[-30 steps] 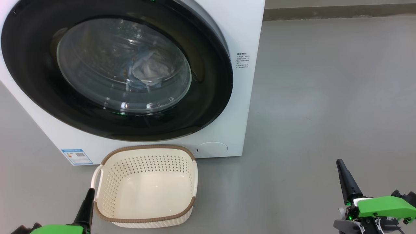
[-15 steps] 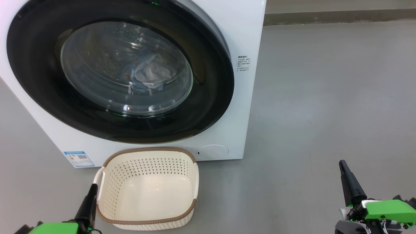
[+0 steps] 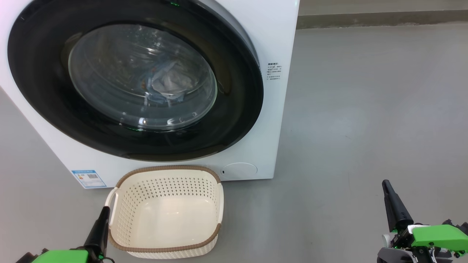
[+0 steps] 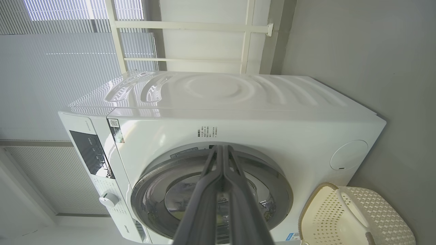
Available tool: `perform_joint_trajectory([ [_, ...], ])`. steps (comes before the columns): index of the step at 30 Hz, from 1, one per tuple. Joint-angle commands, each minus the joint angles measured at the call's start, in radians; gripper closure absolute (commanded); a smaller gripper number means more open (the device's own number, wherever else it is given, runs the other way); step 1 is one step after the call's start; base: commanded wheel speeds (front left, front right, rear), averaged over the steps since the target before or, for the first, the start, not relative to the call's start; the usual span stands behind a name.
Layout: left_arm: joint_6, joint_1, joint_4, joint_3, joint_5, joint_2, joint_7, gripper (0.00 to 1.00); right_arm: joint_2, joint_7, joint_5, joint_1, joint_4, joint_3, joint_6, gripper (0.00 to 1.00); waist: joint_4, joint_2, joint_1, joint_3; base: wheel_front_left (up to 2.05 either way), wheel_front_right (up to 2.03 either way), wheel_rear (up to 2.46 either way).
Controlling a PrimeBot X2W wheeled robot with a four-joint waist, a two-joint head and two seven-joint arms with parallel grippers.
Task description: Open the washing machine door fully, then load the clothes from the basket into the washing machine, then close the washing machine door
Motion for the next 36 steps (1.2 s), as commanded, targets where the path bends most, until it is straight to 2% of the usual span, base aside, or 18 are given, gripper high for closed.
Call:
perform_joint_trajectory([
  [1,-0.003,-0.042,-0.029,0.035,-0.008,0.013,0.007,1.0,-0.002,0.007,0.005,-0.009,-0.031,0.022,0.002,1.0,0.0,-0.0001,0.0,0.0,0.0,0.0,0.0],
  [36,-0.003,-0.042,-0.03,0.035,-0.008,0.013,0.007,1.0,-0.001,0.008,0.004,-0.009,-0.031,0.021,0.002,1.0,0.0,-0.0001,0.0,0.0,0.0,0.0,0.0],
])
